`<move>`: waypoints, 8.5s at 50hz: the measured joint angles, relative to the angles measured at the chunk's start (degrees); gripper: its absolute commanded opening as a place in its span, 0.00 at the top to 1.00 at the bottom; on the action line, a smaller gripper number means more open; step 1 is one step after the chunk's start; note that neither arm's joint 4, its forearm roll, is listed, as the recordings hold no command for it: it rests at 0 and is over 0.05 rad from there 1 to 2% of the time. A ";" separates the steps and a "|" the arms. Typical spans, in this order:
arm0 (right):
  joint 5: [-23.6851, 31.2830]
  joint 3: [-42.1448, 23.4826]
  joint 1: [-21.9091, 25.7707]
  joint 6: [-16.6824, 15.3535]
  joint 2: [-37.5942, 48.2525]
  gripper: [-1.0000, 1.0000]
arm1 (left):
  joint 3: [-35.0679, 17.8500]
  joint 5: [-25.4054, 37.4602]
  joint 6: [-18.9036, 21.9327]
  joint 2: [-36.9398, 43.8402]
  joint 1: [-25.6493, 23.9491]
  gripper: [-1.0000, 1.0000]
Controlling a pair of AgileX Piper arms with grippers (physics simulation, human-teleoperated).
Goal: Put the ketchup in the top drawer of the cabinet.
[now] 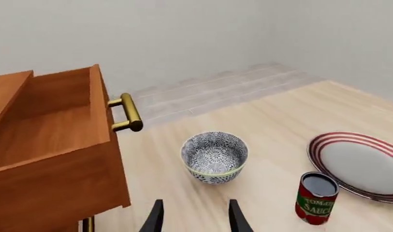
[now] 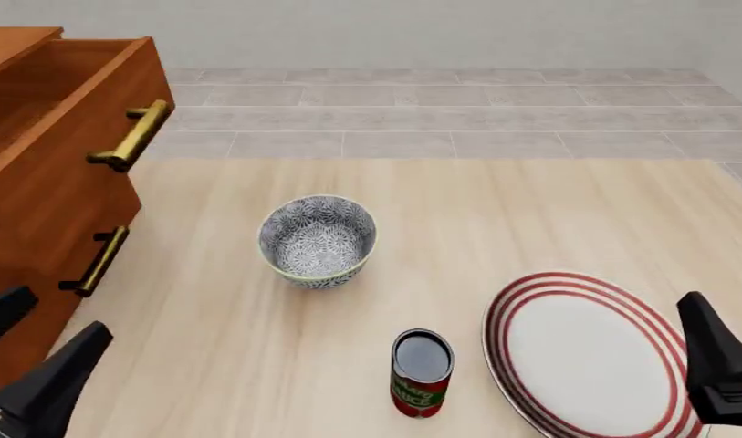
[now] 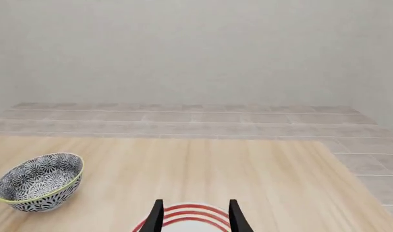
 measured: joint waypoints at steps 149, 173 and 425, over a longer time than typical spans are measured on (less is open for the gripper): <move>-0.02 0.15 4.72 6.44 0.00 0.00 | -15.30 -59.90 2.22 100.23 -33.76 0.00; -0.17 0.99 5.23 5.84 0.11 0.00 | -19.41 -57.30 1.88 101.66 -34.87 0.00; -1.99 1.92 8.16 11.72 3.35 0.00 | -64.61 34.10 2.64 43.72 20.47 1.00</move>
